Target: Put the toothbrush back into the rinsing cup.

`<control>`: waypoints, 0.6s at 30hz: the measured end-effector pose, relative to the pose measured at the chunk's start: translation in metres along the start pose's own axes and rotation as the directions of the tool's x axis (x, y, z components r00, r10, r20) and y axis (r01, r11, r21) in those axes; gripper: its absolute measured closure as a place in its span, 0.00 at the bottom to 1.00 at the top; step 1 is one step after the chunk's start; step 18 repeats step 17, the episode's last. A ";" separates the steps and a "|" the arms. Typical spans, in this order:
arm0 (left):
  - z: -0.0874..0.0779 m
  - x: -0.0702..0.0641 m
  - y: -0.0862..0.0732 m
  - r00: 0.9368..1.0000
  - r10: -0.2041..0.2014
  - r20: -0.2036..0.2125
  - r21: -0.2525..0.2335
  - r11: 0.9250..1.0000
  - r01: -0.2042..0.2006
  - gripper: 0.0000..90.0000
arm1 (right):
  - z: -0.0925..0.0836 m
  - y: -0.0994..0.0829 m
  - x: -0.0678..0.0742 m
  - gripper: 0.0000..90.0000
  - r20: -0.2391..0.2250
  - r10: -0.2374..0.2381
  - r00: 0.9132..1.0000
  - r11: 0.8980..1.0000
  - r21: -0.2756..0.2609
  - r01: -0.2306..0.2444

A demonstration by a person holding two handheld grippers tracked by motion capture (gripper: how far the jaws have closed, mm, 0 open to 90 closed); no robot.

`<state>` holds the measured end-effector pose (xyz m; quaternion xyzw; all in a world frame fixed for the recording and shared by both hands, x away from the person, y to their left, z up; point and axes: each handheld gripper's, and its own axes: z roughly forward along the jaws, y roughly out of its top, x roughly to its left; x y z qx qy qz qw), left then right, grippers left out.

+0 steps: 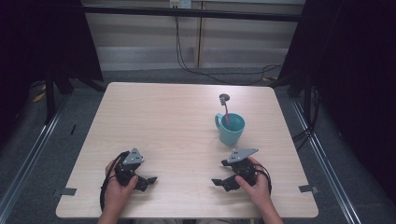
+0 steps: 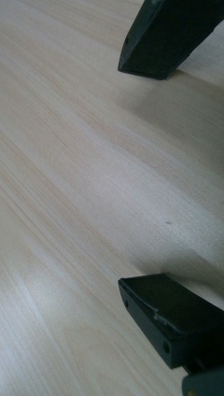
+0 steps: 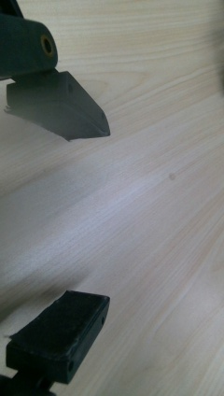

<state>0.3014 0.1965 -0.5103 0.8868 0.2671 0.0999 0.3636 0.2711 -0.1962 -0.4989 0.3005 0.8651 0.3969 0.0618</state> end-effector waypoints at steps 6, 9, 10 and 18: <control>0.000 0.000 0.000 1.000 0.000 0.000 0.000 1.000 0.000 0.00 | 0.001 -0.004 -0.001 0.17 0.006 -0.002 1.000 1.000 0.013 0.001; 0.000 0.000 0.000 1.000 0.000 0.000 0.000 1.000 0.000 0.00 | 0.001 -0.006 -0.002 0.17 0.012 -0.002 1.000 1.000 0.021 0.002; 0.000 0.000 0.000 1.000 0.000 0.000 0.000 1.000 0.000 0.00 | 0.001 -0.006 -0.002 0.17 0.015 -0.005 1.000 1.000 0.024 0.004; 0.000 0.000 0.000 1.000 0.000 0.000 0.000 1.000 0.000 0.00 | 0.003 -0.006 0.000 0.17 0.029 -0.025 0.999 0.999 0.044 0.023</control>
